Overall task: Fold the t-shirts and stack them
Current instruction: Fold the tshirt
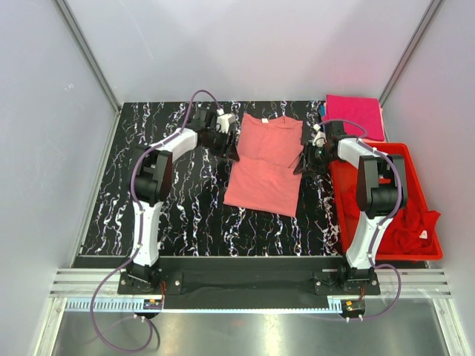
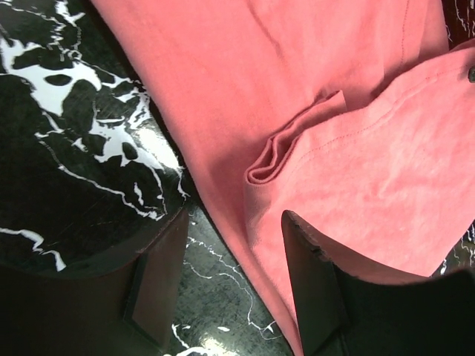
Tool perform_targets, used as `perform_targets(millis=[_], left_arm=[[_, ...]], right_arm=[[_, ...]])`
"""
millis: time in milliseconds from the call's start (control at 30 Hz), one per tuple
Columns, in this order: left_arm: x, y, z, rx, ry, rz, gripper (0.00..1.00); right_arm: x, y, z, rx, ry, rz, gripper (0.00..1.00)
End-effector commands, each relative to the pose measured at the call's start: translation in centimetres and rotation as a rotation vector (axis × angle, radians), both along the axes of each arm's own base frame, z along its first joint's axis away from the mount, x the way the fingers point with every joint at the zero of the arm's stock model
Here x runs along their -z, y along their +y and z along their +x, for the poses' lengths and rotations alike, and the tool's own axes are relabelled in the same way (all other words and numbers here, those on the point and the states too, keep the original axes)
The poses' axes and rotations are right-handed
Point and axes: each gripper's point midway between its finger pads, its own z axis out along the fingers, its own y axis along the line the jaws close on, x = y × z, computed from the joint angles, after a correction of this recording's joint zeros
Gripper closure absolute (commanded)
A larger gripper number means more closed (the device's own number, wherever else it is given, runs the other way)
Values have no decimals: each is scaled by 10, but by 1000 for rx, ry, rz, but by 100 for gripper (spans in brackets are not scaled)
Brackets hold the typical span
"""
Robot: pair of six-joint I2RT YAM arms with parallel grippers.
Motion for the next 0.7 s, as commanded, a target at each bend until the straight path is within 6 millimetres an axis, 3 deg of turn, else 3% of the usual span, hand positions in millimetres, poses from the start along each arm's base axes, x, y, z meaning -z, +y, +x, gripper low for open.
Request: perform_targets(millis=[0, 267, 500, 667], left_arm=[[-21, -13, 13, 45, -69, -74, 42], [-17, -20, 14, 52, -54, -97, 43], [-18, -24, 15, 52, -62, -103, 52], [-17, -28, 13, 60, -59, -101, 49]], right_arm=[[-12, 5, 11, -20, -56, 37, 58], [-8, 4, 10, -20, -47, 33, 62], [-9, 7, 12, -23, -52, 45, 66], [-9, 8, 13, -26, -53, 50, 66]])
